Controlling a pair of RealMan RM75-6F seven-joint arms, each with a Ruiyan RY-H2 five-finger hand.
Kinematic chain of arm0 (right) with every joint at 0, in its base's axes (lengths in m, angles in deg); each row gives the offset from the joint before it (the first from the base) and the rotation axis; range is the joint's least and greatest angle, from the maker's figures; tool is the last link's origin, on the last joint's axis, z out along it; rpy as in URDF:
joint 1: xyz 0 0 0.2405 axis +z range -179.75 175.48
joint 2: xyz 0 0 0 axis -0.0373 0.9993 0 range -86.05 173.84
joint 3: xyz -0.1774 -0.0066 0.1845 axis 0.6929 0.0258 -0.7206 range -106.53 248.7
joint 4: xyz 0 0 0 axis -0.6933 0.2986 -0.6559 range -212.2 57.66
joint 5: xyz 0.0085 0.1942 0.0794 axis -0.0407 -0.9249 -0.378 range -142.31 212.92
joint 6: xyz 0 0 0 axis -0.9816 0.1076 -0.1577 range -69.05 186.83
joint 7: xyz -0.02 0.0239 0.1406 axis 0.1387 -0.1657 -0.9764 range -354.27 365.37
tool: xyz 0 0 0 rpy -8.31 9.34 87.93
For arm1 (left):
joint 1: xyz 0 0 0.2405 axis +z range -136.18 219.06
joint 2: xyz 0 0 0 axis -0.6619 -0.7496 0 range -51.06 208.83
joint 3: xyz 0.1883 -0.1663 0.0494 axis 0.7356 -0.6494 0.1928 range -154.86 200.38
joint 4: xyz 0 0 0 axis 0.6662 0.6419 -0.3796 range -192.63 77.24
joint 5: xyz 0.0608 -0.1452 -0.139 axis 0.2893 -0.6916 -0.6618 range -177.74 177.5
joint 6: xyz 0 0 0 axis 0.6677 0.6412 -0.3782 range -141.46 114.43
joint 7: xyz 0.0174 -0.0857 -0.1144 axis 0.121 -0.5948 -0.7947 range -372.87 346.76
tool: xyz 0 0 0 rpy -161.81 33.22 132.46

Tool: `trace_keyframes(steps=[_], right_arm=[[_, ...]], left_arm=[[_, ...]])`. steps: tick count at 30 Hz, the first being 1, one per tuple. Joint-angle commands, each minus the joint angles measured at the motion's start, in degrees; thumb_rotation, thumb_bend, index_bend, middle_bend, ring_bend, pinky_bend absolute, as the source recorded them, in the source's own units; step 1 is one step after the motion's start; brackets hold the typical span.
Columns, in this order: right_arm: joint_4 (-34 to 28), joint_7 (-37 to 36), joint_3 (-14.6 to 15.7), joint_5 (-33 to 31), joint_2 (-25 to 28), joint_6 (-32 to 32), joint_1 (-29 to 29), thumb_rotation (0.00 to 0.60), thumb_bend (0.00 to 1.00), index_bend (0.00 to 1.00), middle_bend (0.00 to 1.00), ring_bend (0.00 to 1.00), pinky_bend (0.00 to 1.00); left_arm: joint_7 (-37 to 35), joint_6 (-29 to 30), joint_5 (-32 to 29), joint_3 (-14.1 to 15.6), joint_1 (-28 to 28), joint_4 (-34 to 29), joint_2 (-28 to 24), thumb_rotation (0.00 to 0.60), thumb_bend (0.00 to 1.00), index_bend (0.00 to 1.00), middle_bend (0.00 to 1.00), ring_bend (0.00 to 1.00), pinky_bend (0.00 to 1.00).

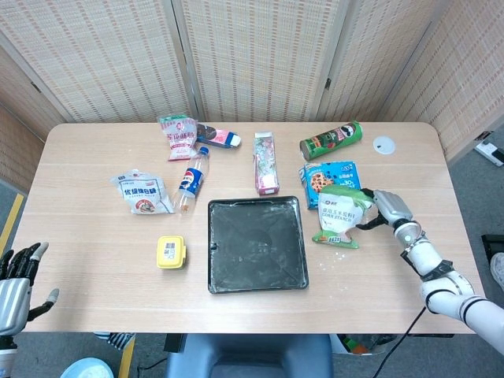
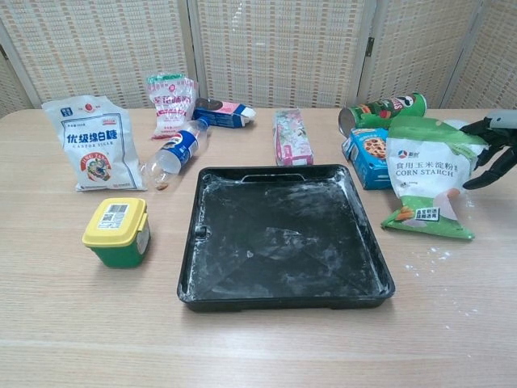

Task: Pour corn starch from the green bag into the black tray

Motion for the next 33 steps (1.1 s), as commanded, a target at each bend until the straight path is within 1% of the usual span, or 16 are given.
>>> trace_keyframes(steps=[1, 4, 7, 11, 16, 20, 25, 28, 33], right_arm=[[-6.0, -7.9, 2.3, 5.0, 3.8, 2.7, -1.7, 0.6, 0.18, 0.29, 0.34, 0.38, 0.27], [-9.7, -15.0, 4.4, 8.8, 6.4, 5.0, -2.6, 0.6, 0.18, 0.29, 0.34, 0.38, 0.27], [-11.9, -20.9, 6.4, 12.0, 8.2, 7.3, -3.2, 0.6, 0.18, 0.29, 0.34, 0.38, 0.27], [-14.1, -28.9, 9.7, 17.0, 10.4, 12.7, -4.1, 0.6, 0.19, 0.29, 0.34, 0.38, 0.27], [-16.3, -35.5, 13.1, 21.5, 12.4, 19.8, -5.2, 0.6, 0.18, 0.29, 0.34, 0.39, 0.27], [-17.5, -37.7, 14.8, 23.8, 13.3, 23.8, -5.4, 0.6, 0.18, 0.29, 0.34, 0.39, 0.27], [-19.1, -37.5, 16.3, 25.0, 13.5, 25.7, -5.2, 0.6, 0.18, 0.29, 0.34, 0.39, 0.27], [-19.5, -36.5, 16.8, 24.8, 13.1, 26.2, -5.2, 0.6, 0.18, 0.29, 0.34, 0.39, 0.27], [-19.9, -32.5, 16.6, 23.1, 12.7, 26.8, -5.6, 0.6, 0.18, 0.29, 0.34, 0.39, 0.27]], left_arm=[[-0.2, -0.1, -0.1, 0.0, 0.0, 0.2, 0.1, 0.6, 0.35, 0.1, 0.12, 0.12, 0.0], [-0.4, -0.3, 0.0, 0.0, -0.1, 0.4, 0.3, 0.6, 0.35, 0.1, 0.12, 0.12, 0.0], [-0.5, -0.4, 0.2, 0.0, -0.1, 0.5, 0.4, 0.6, 0.35, 0.1, 0.12, 0.12, 0.0], [-0.7, -0.2, 0.5, 0.1, -0.1, 0.6, 0.5, 0.6, 0.35, 0.11, 0.12, 0.12, 0.0], [-0.9, -0.2, 0.6, 0.1, 0.0, 0.7, 0.5, 0.6, 0.35, 0.11, 0.12, 0.12, 0.0], [-1.1, -0.3, 0.8, 0.3, 0.0, 0.8, 0.6, 0.6, 0.35, 0.11, 0.12, 0.12, 0.0], [-1.6, -0.1, 0.9, 0.3, 0.1, 1.2, 0.8, 0.6, 0.35, 0.11, 0.12, 0.12, 0.0], [-1.9, -0.1, 0.9, 0.4, 0.2, 1.5, 0.8, 0.6, 0.35, 0.11, 0.12, 0.13, 0.0], [-2.3, 0.1, 0.9, 0.4, 0.4, 1.7, 0.7, 0.6, 0.35, 0.11, 0.12, 0.13, 0.0]])
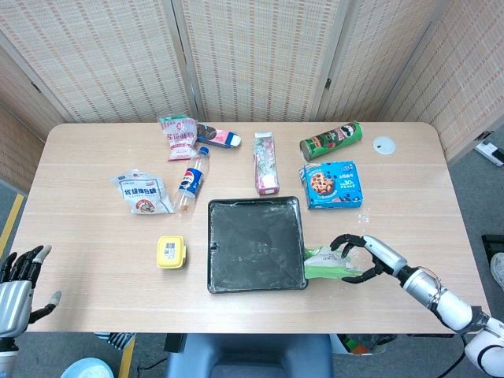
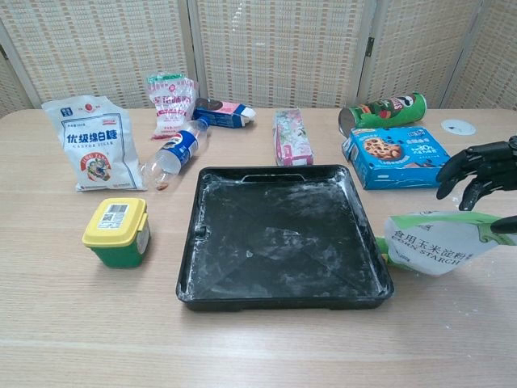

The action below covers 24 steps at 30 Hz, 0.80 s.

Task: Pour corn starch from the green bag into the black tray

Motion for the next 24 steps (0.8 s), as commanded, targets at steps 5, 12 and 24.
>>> trace_keyframes(steps=[5, 12, 24], right_arm=[[-2.8, 5.5, -0.2, -0.3, 2.9, 4.0, -0.7, 0.6, 0.18, 0.29, 0.34, 0.39, 0.27], [-5.4, 15.1, -0.8, -2.1, 7.6, 5.3, -1.7, 0.6, 0.18, 0.26, 0.33, 0.36, 0.27], [-4.8, 33.9, -1.8, -2.1, 7.3, -2.5, 2.4, 0.6, 0.18, 0.17, 0.22, 0.27, 0.26]], left_arm=[[0.1, 0.3, 0.0, -0.1, 0.2, -0.3, -0.4, 0.6, 0.35, 0.11, 0.12, 0.13, 0.0], [0.8, 0.5, 0.3, -0.1, 0.3, -1.2, -0.9, 0.6, 0.35, 0.11, 0.12, 0.14, 0.0], [2.7, 0.7, 1.3, 0.1, 0.1, -3.6, -1.5, 0.6, 0.35, 0.11, 0.12, 0.15, 0.0]])
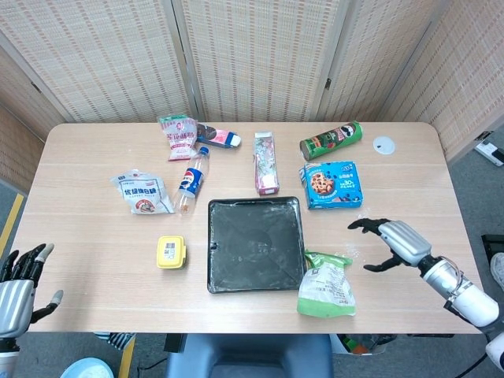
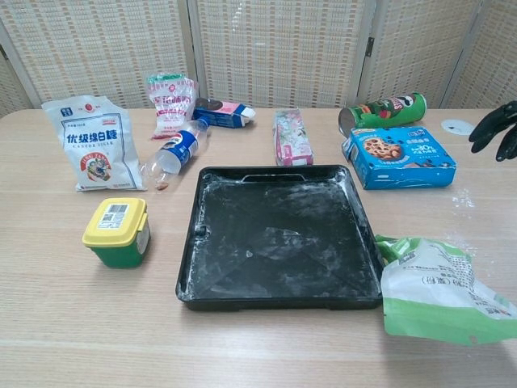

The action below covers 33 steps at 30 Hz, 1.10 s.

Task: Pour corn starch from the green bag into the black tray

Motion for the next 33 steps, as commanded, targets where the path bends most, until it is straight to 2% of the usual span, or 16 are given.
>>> trace_keyframes(steps=[1, 7, 11, 24, 33], right_arm=[[0.8, 7.5, -0.3, 1.1, -1.6, -3.7, 2.4, 0.6, 0.18, 0.15, 0.21, 0.26, 0.26], [2.3, 18.8, -0.4, 3.9, -5.7, -6.1, 4.8, 0.6, 0.18, 0.03, 0.12, 0.2, 0.24], [3.9, 23.3, 0.2, 6.2, -8.4, -6.3, 5.9, 0.6, 0.18, 0.0, 0.07, 0.18, 0.24], [8.6, 28.2, 3.7, 12.9, -10.4, -6.2, 10.4, 0.6, 0.16, 0.0, 0.04, 0.14, 0.22], [15.1, 30.3, 6.7, 16.2, -13.9, -4.7, 11.1, 0.6, 0.16, 0.0, 0.04, 0.14, 0.22]], left_arm=[[0.3, 0.1, 0.0, 0.0, 0.1, -0.3, -0.2, 0.6, 0.35, 0.11, 0.12, 0.15, 0.0], [0.8, 0.5, -0.2, 0.1, 0.5, -1.0, -0.6, 0.6, 0.35, 0.11, 0.12, 0.15, 0.0], [0.8, 0.4, -0.4, 0.2, 0.7, -1.1, -0.8, 0.6, 0.35, 0.11, 0.12, 0.15, 0.0], [1.5, 0.5, -0.5, 0.5, 1.0, -1.9, -0.9, 0.6, 0.35, 0.11, 0.12, 0.15, 0.0], [2.0, 0.2, -1.0, 0.4, 1.1, -2.2, -0.9, 0.6, 0.35, 0.11, 0.12, 0.16, 0.0]])
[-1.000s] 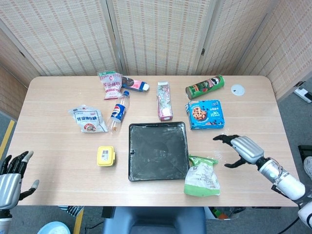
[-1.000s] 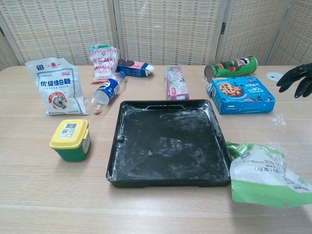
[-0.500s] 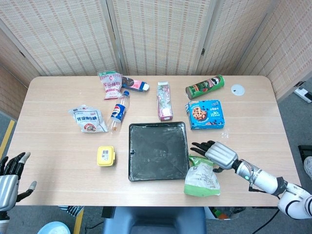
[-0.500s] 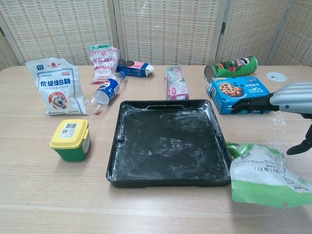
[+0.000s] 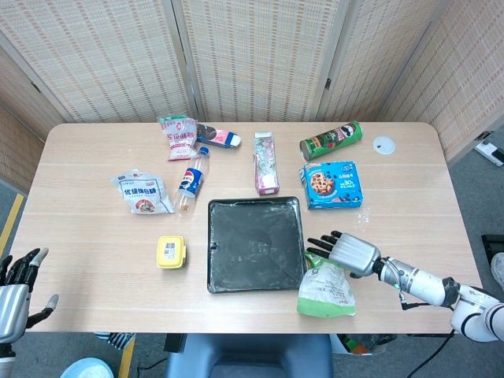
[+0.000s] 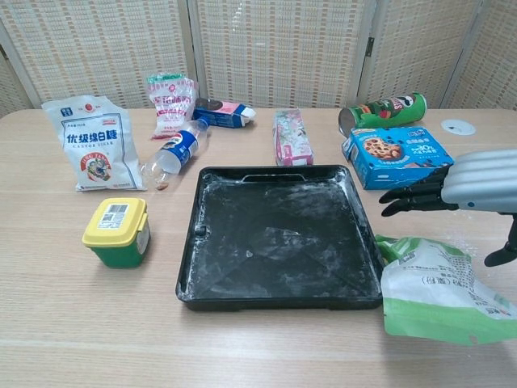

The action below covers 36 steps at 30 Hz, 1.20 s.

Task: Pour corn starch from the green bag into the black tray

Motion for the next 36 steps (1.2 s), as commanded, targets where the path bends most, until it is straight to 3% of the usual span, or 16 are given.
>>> trace_keyframes(steps=[1, 19, 23, 29, 36], right_arm=[[2.6, 0.8, 1.1, 1.3, -2.0, 0.6, 0.5, 0.6, 0.16, 0.0, 0.04, 0.14, 0.22], [12.9, -0.9, 4.6, 4.7, -9.7, 4.0, 3.5, 0.6, 0.16, 0.01, 0.05, 0.18, 0.22], [15.1, -2.2, 5.1, 4.6, -11.3, 6.5, 2.7, 0.6, 0.16, 0.11, 0.09, 0.21, 0.22], [20.4, -4.2, 6.2, 4.5, -13.9, 10.9, 0.6, 0.6, 0.16, 0.44, 0.22, 0.29, 0.24], [24.6, -6.2, 6.2, 3.1, -16.1, 14.4, -1.6, 0.6, 0.16, 0.54, 0.29, 0.38, 0.25]], left_arm=[[0.1, -0.2, 0.1, 0.0, -0.1, -0.1, 0.0, 0.6, 0.35, 0.11, 0.12, 0.16, 0.0], [0.5, 0.0, -0.6, 0.1, 0.5, -0.6, -0.2, 0.6, 0.35, 0.11, 0.12, 0.18, 0.0], [0.2, -0.1, -0.7, 0.1, 0.5, -0.4, -0.2, 0.6, 0.35, 0.11, 0.12, 0.18, 0.0], [0.0, -0.2, -0.7, 0.0, 0.5, -0.1, 0.0, 0.6, 0.35, 0.11, 0.12, 0.18, 0.0], [0.1, -0.3, -0.7, -0.1, 0.3, 0.1, 0.1, 0.6, 0.35, 0.11, 0.12, 0.18, 0.0]])
